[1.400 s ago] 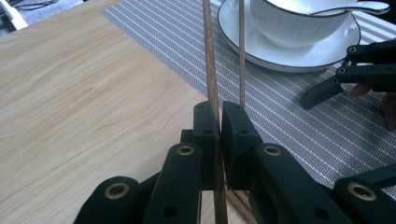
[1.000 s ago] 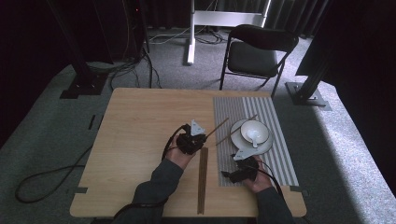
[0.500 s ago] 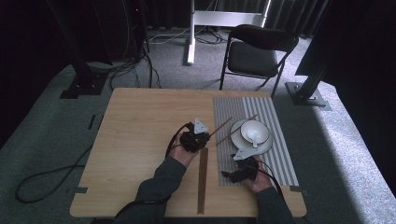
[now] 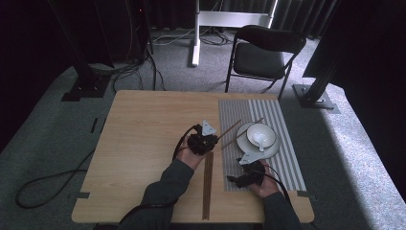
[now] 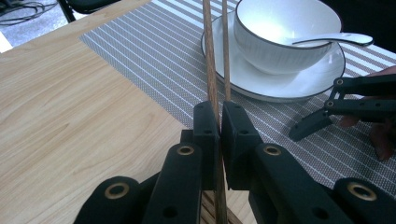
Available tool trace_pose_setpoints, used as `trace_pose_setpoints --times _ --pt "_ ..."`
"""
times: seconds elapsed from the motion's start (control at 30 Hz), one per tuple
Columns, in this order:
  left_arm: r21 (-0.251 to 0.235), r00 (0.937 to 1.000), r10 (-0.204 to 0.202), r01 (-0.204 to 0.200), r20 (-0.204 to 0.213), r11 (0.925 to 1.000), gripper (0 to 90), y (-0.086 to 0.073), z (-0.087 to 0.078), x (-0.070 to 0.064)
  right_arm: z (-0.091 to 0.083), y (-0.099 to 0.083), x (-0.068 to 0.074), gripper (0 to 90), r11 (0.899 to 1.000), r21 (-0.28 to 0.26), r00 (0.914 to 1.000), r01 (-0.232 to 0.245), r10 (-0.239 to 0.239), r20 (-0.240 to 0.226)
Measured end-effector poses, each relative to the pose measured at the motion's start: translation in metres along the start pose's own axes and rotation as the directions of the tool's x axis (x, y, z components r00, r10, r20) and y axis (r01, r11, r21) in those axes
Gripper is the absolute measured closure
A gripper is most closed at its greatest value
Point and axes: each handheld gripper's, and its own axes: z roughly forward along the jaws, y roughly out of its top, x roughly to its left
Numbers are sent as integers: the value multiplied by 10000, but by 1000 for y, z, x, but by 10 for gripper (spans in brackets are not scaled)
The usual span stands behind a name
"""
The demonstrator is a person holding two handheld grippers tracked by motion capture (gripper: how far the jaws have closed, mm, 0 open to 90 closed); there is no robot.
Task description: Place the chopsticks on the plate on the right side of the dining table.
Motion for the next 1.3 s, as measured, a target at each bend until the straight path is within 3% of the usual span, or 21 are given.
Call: trace_pose_setpoints --times 1.3 --pt "-70 9996 -7 9 286 10000 848 19 17 -1 0 0 0 118 10000 -4 10000 -11 11 4"
